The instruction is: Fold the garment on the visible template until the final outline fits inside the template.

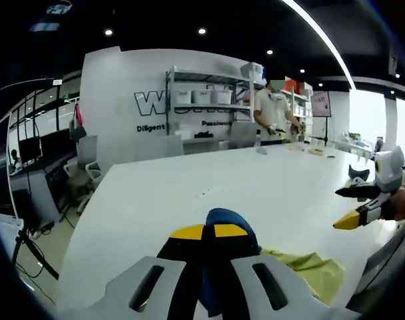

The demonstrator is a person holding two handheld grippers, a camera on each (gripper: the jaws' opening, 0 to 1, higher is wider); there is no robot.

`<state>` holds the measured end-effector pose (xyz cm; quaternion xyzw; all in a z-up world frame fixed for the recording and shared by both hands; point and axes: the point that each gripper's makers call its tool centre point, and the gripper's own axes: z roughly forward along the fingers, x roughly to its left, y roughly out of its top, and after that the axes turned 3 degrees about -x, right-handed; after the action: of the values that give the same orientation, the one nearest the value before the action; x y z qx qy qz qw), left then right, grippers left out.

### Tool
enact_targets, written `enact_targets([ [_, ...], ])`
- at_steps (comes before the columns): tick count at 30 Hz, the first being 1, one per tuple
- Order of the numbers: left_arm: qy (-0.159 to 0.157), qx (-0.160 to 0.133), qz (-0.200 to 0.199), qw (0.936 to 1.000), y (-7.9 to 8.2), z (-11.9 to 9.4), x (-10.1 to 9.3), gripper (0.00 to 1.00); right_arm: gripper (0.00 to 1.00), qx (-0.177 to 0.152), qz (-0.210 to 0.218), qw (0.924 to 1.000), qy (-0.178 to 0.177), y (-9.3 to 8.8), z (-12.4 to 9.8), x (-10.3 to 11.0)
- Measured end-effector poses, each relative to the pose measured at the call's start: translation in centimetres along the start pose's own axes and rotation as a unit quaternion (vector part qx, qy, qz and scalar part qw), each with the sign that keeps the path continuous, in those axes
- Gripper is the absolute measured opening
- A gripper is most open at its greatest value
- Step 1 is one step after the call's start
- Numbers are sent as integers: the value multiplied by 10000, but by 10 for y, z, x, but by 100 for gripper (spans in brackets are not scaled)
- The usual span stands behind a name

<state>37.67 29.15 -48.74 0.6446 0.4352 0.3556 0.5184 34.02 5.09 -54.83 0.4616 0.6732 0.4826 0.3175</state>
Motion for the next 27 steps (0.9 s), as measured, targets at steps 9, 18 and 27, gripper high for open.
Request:
enact_targets([
  [9,-456,-121,30,9989,14,6,-28,0,99,-160,-350,9970,667,21,14,45],
  [18,-893,-160,145,9958,26,12,-56,0,99,-227,-1206,9859,1139,35,32,76],
  [27,-1269,-68,281,9915,24,15,-79,0,96,-313,-1584,9694,1846,42,50,101],
])
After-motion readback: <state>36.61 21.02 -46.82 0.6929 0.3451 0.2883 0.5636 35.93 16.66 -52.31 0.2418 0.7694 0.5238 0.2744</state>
